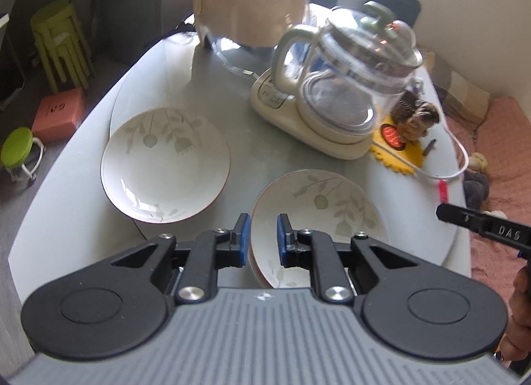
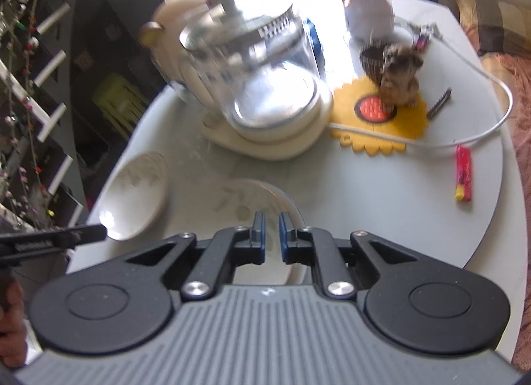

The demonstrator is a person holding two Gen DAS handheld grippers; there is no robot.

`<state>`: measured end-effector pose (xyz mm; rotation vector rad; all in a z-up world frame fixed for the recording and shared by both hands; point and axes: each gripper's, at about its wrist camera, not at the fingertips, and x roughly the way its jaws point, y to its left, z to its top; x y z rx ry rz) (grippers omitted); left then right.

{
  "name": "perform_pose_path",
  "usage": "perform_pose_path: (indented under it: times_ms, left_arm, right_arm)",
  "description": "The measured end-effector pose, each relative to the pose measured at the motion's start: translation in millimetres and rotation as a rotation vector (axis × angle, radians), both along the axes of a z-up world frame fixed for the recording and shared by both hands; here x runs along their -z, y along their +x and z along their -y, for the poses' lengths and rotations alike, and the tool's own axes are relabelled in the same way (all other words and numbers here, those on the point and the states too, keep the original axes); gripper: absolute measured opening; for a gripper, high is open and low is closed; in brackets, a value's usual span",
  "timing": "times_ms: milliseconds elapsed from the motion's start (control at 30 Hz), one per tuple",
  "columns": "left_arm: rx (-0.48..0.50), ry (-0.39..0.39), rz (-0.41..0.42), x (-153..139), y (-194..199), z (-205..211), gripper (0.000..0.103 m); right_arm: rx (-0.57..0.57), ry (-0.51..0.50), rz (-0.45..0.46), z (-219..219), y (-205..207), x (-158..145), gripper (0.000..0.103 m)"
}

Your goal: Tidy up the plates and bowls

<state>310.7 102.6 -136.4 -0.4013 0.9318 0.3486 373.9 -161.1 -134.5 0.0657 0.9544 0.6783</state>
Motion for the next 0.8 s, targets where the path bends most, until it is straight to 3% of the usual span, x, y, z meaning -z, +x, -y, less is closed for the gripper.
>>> perform_pose_path:
  times_ms: [267, 567, 800]
  left_arm:
    - [0.028, 0.087, 0.056, -44, -24, 15, 0.018]
    - [0.104, 0.089, 0.124, -79, -69, 20, 0.018]
    - [0.175, 0.041, 0.143, -82, -117, 8, 0.018]
  right_arm:
    - [0.013, 0.052, 0.077, 14, -40, -38, 0.012]
    - [0.014, 0.107, 0.122, 13, -97, -60, 0.012]
    - [0.078, 0.091, 0.175, 0, -154, -71, 0.012]
